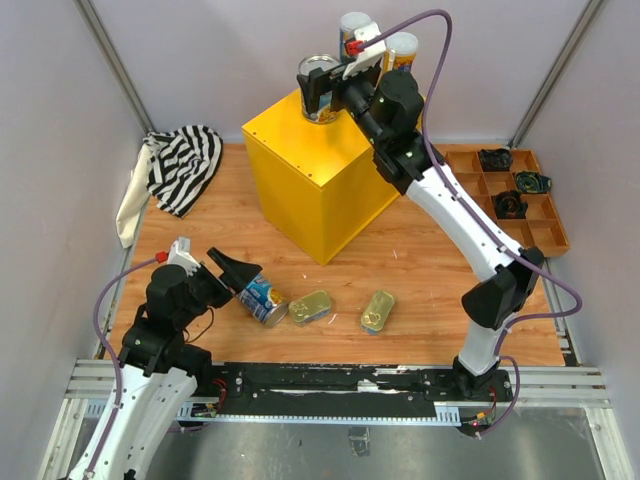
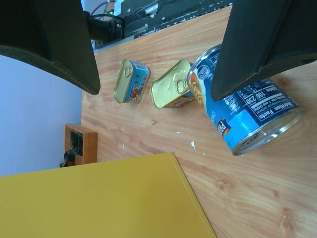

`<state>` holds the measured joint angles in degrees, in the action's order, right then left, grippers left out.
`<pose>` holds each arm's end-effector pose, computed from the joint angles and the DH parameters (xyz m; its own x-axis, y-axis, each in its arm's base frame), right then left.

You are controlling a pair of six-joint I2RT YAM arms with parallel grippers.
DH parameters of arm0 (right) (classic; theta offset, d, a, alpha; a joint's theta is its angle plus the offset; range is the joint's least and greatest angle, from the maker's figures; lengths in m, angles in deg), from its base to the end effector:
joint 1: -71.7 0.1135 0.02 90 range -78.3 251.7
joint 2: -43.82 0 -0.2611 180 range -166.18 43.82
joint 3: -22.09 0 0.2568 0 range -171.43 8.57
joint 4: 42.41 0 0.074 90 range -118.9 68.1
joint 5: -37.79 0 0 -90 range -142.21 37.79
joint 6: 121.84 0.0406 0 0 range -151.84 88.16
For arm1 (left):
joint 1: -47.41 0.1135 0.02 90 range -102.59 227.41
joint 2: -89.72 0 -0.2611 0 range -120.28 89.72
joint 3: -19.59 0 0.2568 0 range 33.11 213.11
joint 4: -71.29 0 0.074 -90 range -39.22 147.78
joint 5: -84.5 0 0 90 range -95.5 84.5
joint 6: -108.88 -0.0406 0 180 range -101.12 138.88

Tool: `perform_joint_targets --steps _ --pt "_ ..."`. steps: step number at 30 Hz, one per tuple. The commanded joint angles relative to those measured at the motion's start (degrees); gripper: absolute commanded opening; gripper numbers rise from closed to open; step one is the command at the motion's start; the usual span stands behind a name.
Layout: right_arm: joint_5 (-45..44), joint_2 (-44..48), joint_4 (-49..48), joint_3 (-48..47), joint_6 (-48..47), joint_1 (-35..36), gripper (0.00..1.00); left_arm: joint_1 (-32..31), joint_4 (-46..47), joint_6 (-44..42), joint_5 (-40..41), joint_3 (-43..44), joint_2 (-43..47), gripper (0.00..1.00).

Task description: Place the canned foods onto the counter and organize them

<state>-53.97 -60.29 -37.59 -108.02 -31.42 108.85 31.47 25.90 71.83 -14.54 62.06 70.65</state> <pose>0.3366 0.2534 0.5207 0.2837 0.2242 -0.9323 -0.5829 0.8124 0.0179 0.1085 -0.0376 0.2581 -0.5452 -0.6640 -0.5117 -0.0395 0.6301 -0.7755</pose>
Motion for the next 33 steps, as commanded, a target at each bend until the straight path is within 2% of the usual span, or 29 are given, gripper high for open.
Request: perform_joint_targets --steps 1,4,11,15,18,24,33 --pt "-1.8 4.8 -0.6 4.0 -1.0 2.0 0.99 -0.2 -2.1 1.5 0.5 0.5 1.5 0.98" --pt "-2.9 8.2 -0.1 8.2 -0.5 2.8 0.98 -0.2 -2.5 2.9 0.9 -0.5 2.1 0.98" --pt "-6.1 12.6 3.0 14.3 0.9 3.9 0.81 -0.2 -2.2 6.6 0.9 -3.5 2.7 0.98" --pt "-7.5 12.3 5.3 14.6 1.3 3.9 0.71 -0.2 -2.6 8.2 1.7 -4.7 3.4 0.98" --pt "-8.6 10.9 6.9 13.7 1.5 3.6 0.59 -0.2 -3.5 9.0 2.5 -5.2 3.4 0.98" --pt "-8.4 8.0 7.9 11.7 3.4 1.9 0.47 -0.2 -3.8 10.4 2.7 -6.3 2.1 0.98" --pt "-6.1 3.1 10.0 6.5 4.4 -0.9 0.45 -0.2 -1.2 11.7 3.1 -8.0 0.2 0.99"
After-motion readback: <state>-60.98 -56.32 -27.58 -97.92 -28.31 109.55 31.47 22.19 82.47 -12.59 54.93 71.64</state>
